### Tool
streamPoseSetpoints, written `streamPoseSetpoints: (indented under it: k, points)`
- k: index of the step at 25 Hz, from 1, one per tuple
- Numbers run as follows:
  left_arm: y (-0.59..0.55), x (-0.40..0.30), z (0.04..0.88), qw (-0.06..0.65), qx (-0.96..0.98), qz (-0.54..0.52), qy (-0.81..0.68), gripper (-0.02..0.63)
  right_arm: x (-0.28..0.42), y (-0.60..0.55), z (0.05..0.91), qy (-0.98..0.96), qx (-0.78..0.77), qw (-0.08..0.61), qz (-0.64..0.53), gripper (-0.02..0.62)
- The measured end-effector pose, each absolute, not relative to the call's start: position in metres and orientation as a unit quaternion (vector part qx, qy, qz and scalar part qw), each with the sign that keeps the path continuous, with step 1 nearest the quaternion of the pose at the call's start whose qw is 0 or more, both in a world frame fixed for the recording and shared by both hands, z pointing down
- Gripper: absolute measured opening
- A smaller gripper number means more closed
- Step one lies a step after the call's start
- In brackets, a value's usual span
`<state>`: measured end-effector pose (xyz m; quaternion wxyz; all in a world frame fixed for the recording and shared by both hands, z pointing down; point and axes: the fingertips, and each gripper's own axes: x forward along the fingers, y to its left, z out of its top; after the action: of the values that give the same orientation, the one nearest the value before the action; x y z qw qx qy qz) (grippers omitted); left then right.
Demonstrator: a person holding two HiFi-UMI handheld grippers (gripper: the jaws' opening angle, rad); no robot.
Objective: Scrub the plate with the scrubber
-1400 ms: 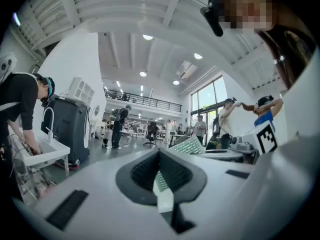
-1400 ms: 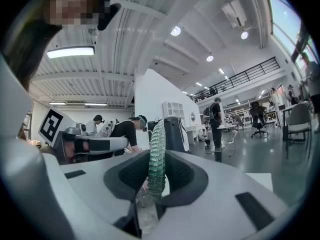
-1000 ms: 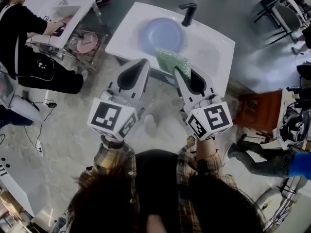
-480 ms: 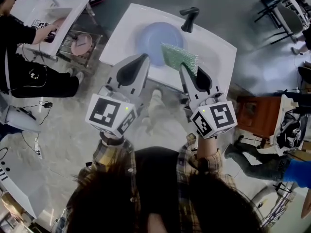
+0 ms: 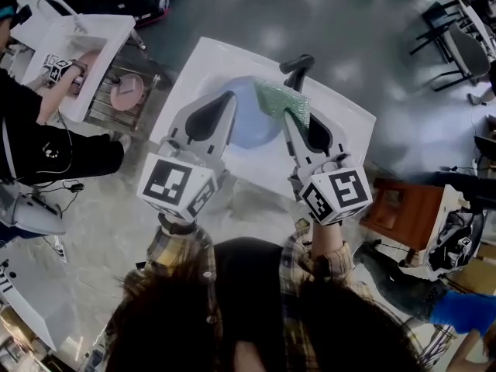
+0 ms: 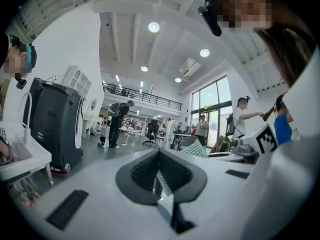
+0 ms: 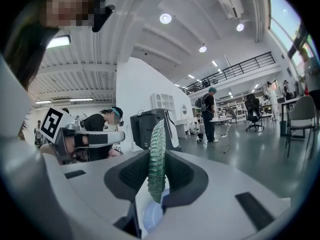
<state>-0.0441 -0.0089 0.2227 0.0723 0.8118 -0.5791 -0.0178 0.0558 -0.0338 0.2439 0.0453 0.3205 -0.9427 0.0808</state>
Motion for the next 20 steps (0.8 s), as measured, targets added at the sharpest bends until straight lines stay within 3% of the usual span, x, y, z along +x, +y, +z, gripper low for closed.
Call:
streamPoseSetpoints:
  k: [20]
  points:
    - [-0.087,-0.058,0.233,0.076,0.827,0.018,-0.557,0.015,0.045,-0.100,0.251,-0.932,0.342,0.040,0.116,0.097]
